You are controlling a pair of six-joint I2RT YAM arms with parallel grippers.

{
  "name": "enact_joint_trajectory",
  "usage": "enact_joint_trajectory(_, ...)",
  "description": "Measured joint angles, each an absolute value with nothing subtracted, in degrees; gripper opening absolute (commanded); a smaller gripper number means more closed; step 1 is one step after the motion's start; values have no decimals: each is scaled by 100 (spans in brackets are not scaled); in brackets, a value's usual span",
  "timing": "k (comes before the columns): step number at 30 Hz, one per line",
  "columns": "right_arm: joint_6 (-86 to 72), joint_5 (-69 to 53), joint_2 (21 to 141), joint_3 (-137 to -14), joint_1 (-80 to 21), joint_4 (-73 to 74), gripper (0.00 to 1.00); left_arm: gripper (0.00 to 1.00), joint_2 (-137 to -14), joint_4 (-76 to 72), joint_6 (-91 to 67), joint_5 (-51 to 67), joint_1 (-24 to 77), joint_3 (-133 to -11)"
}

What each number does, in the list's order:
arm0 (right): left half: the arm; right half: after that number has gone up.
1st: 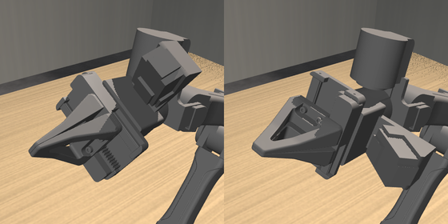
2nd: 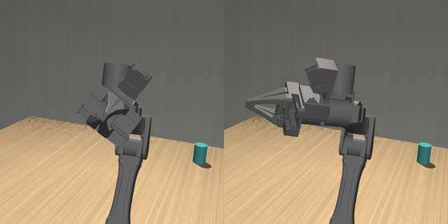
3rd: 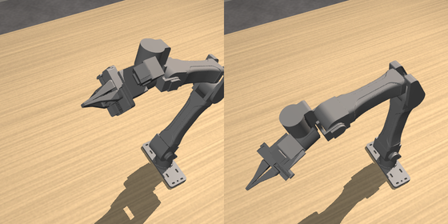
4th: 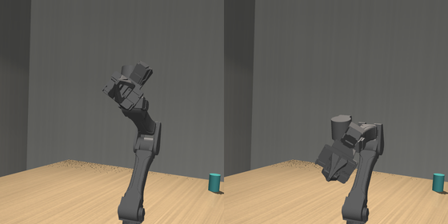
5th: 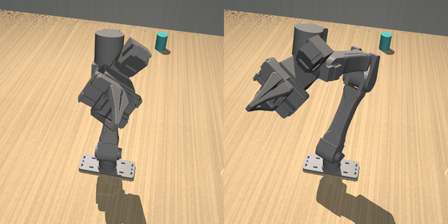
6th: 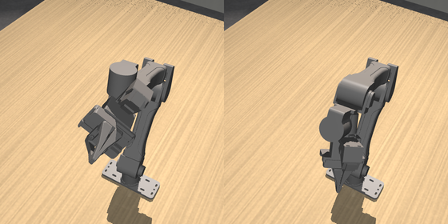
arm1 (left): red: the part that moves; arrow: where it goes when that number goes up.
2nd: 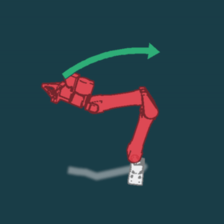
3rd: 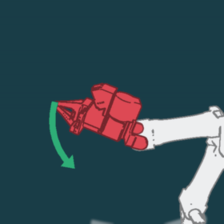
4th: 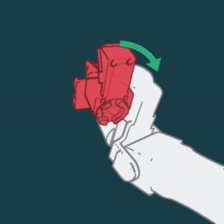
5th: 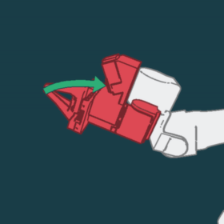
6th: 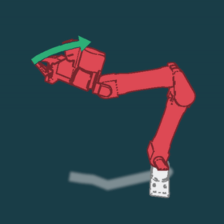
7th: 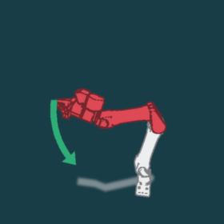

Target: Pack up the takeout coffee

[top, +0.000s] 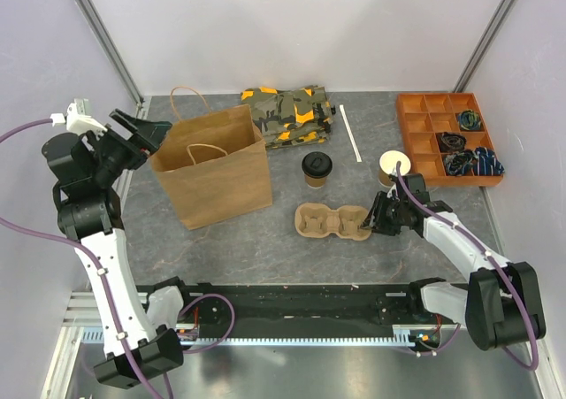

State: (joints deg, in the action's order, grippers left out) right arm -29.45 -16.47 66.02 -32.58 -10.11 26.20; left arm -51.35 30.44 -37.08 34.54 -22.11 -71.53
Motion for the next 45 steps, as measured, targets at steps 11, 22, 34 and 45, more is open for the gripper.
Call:
enact_joint_trajectory(11,-2906,-1562,6869,-3260,-978,2294,12,88,-5245,3280,-3636,3782,-2615,-7140)
enact_joint_trajectory(22,-2558,-1789,6440,-4062,-972,2639,0,91,-6053,5111,-1806,4049,-3280,-8696)
enact_joint_trajectory(34,-1820,-1782,6047,-7231,-952,3312,0,69,-6361,6176,-97,3793,-3367,-8844)
enact_joint_trajectory(45,-2045,-2217,6851,-8772,-958,3234,0,58,-6488,6112,244,3531,-2633,-8554)
